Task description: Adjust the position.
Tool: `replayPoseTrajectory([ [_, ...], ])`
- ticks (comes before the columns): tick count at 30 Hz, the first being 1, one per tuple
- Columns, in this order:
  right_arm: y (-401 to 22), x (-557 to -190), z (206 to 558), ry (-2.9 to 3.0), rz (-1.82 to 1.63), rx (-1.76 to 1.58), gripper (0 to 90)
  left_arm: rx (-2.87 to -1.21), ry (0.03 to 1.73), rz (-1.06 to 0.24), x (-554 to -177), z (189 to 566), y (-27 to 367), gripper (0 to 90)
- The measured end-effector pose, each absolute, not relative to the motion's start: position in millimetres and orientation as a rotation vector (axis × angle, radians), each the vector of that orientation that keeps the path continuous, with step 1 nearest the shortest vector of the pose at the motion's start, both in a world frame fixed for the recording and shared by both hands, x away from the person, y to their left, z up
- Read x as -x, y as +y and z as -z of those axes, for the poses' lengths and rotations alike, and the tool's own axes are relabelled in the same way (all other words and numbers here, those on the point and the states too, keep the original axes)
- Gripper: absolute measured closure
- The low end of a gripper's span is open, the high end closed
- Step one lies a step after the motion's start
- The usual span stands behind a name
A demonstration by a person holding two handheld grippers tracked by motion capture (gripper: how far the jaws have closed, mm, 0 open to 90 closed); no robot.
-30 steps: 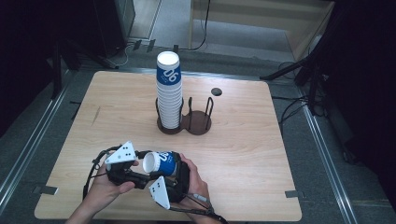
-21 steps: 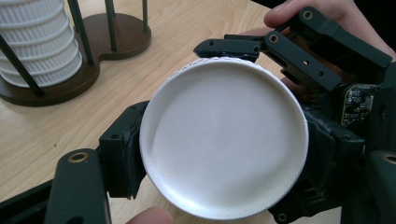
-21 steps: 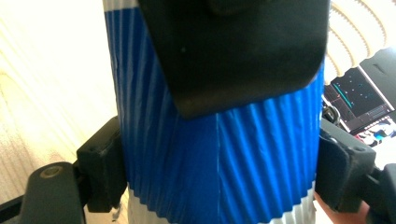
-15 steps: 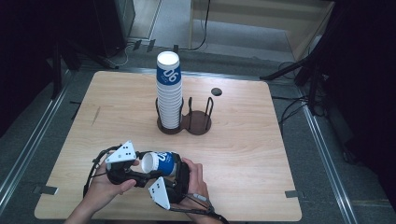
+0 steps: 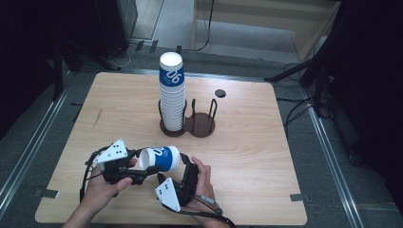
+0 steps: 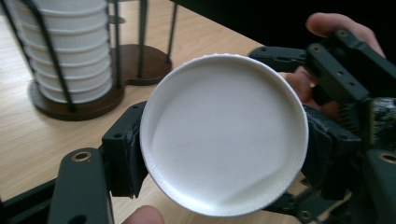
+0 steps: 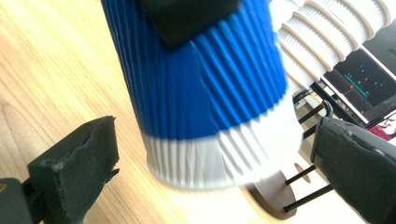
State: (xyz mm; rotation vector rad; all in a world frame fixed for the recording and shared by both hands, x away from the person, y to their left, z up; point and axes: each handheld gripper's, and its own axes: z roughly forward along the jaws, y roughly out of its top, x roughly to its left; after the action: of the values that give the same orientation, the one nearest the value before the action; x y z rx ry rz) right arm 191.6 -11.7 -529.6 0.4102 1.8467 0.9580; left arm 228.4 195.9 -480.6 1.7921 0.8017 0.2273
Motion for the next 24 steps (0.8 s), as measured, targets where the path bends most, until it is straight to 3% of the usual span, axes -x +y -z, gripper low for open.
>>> replayPoseTrajectory([
  [24, -22.8, -203.2, 525.4, 1.831, -1.080, -0.702, 0.0, -1.484, 0.895, -0.412, -230.1, 483.3, 223.9, 28.2],
])
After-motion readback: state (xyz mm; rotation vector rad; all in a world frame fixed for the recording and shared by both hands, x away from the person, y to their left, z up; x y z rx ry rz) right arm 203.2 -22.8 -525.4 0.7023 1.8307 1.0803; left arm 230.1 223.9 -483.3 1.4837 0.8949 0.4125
